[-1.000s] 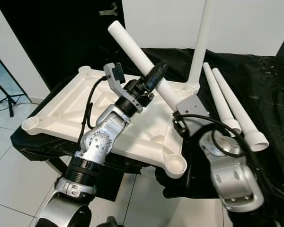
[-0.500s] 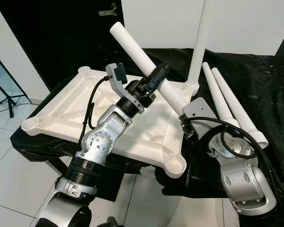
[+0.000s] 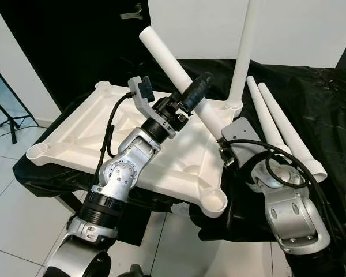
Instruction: Building children table
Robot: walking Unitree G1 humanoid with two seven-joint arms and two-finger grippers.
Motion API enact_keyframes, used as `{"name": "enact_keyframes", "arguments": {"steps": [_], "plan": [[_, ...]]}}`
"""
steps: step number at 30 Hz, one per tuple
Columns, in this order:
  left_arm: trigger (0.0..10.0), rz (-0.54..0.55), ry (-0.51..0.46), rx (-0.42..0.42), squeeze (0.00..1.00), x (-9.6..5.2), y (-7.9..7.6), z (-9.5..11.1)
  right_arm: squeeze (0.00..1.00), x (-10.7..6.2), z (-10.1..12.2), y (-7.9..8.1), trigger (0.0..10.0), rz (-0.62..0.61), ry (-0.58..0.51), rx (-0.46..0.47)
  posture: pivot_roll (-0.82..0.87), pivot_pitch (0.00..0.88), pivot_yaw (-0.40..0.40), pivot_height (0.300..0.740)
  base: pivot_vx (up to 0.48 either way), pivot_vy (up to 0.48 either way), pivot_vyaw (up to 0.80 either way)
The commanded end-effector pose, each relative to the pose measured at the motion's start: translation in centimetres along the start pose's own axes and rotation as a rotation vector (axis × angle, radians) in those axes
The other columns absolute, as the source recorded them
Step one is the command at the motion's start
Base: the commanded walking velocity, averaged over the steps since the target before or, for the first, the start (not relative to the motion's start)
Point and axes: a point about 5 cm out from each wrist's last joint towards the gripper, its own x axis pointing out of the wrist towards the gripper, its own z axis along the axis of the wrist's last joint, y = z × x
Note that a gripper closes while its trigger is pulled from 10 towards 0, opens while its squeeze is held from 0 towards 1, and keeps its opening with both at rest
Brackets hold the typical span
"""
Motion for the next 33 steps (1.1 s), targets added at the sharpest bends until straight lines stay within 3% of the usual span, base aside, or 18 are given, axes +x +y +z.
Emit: {"name": "enact_keyframes", "arguments": {"steps": [1, 2, 4, 5, 6, 8, 9, 10, 13, 15, 17, 22, 25, 33], "plan": [[10.0, -0.412, 0.112, -0.02, 0.0, -1.5, -2.0, -0.8, 0.0, 0.1, 0.1, -0.7, 0.0, -0.048, -0.002, 0.008, 0.06, 0.0, 0.066, 0.74, 0.0, 0.0, 0.0], [10.0, -0.462, 0.171, -0.021, 0.0, -2.4, -2.1, -1.3, 0.0, 0.2, 0.0, -1.0, 0.5, -0.068, -0.001, 0.013, 0.06, 0.0, 0.067, 0.74, 0.0, 0.0, 0.0], [10.0, -0.462, 0.171, -0.021, 0.0, -2.4, -2.1, -1.3, 0.0, 0.2, 0.0, -1.0, 0.5, -0.068, -0.001, 0.013, 0.06, 0.0, 0.067, 0.74, 0.0, 0.0, 0.0], [10.0, -0.494, 0.226, -0.014, 0.0, -3.2, -2.0, -1.7, 0.0, 0.2, 0.0, -1.2, 6.9, -0.088, 0.001, 0.016, 0.06, 0.0, 0.068, 0.74, 0.0, 0.0, 0.0], [10.0, -0.512, 0.302, 0.014, 0.0, -4.2, -1.6, -2.4, 0.0, 0.3, 0.1, -1.6, 10.0, -0.121, 0.002, 0.021, 0.06, 0.0, 0.071, 0.74, 0.0, 0.0, 0.0], [10.0, -0.512, 0.302, 0.014, 0.0, -4.2, -1.6, -2.4, 0.0, 0.3, 0.1, -1.6, 10.0, -0.121, 0.002, 0.021, 0.06, 0.0, 0.071, 0.74, 0.0, 0.0, 0.0], [10.0, -0.52, 0.363, 0.038, 0.0, -5.0, -1.1, -2.8, 0.0, 0.3, 0.1, -2.0, 10.0, -0.146, 0.002, 0.024, 0.07, 0.0, 0.072, 0.74, 0.0, 0.0, 0.0], [10.0, -0.52, 0.363, 0.038, 0.0, -5.0, -1.1, -2.8, 0.0, 0.3, 0.1, -2.0, 10.0, -0.146, 0.002, 0.024, 0.07, 0.0, 0.072, 0.74, 0.0, 0.0, 0.0], [10.0, -0.523, 0.536, 0.113, 0.0, -7.4, 0.2, -3.5, 0.0, 0.5, 0.2, -2.7, 10.0, -0.2, -0.003, 0.029, 0.07, 0.0, 0.072, 0.74, 0.0, 0.0, 0.0], [10.0, -0.523, 0.536, 0.113, 0.0, -7.4, 0.2, -3.5, 0.0, 0.5, 0.2, -2.7, 10.0, -0.2, -0.003, 0.029, 0.07, 0.0, 0.072, 0.74, 0.0, 0.0, 0.0], [10.0, -0.558, 0.628, 0.123, 0.0, -8.8, 0.3, -3.4, 0.0, 0.7, 0.3, -2.7, 10.0, -0.202, -0.009, 0.028, 0.08, 0.0, 0.07, 0.74, 0.0, 0.0, 0.0], [10.0, -0.596, 0.718, 0.141, 0.0, -10.2, 0.5, -3.3, 0.0, 0.8, 0.3, -2.6, 10.0, -0.199, -0.012, 0.027, 0.08, 0.0, 0.068, 0.74, 0.0, 0.0, 0.0], [10.0, -0.641, 0.863, 0.192, 0.0, -12.0, 0.9, -3.8, 0.0, 0.8, 0.3, -2.6, 10.0, -0.199, -0.013, 0.025, 0.07, 0.0, 0.069, 0.74, 0.0, 0.0, 0.0], [10.0, -0.668, 0.894, 0.189, 0.0, -12.3, 0.9, -4.0, 0.0, 0.9, 0.2, -2.6, 10.0, -0.199, -0.012, 0.023, 0.07, 0.0, 0.071, 0.74, 0.0, 0.0, 0.0]]}}
